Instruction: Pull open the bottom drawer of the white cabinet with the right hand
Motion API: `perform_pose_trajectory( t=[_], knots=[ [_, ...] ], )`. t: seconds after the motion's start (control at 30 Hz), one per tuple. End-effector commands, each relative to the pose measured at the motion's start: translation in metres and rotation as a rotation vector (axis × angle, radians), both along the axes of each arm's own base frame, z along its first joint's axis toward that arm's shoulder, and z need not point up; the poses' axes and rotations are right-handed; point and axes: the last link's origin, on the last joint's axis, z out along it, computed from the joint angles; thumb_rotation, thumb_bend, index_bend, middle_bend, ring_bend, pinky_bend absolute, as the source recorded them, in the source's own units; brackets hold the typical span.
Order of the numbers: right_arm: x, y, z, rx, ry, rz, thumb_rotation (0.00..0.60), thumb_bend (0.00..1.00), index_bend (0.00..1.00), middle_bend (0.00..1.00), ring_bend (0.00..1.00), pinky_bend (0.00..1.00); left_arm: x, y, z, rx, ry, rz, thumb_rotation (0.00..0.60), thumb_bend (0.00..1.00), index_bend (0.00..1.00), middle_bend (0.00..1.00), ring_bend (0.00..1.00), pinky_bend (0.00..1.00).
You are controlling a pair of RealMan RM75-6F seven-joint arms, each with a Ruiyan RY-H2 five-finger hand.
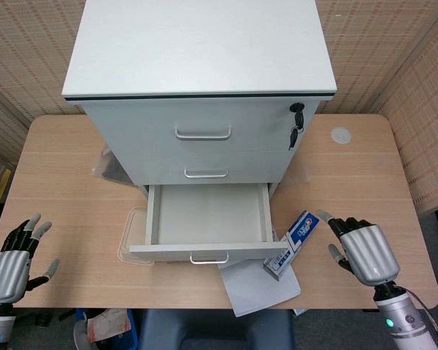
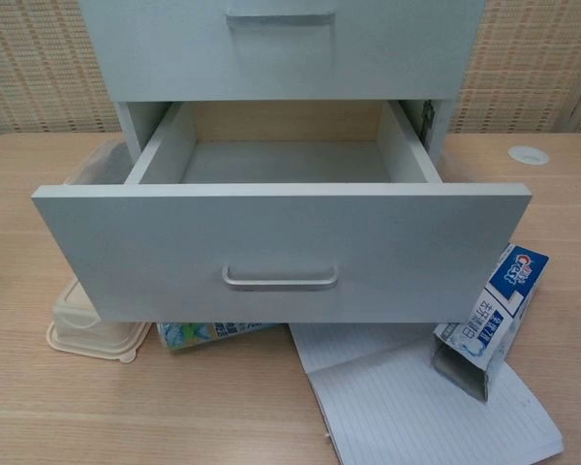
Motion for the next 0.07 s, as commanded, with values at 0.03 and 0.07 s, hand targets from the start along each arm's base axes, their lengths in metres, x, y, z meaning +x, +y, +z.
perform_pose_trajectory(
  t=[0.03,0.07],
  knots=[
    [-0.0452,0.0101,0.0174,-0.062,0.019,-0.11,0.6,0.3,0.19,0.37,0.3,0.49,0.0023,0.0011,-0.0025,-0.004,-0.003,-0.012,0.6,0.31,0.13,0.05,0.06,0.11],
    [-0.0516,0.0121,0.0186,-0.07,0.014,-0.126,0.6,0.3,0.19,0.36,0.3,0.49,0.0029,0.0012,-0.0031,-0.005,-0.005,-0.013,0.6,0.31,0.13,0.05,0.06,0.11]
  ],
)
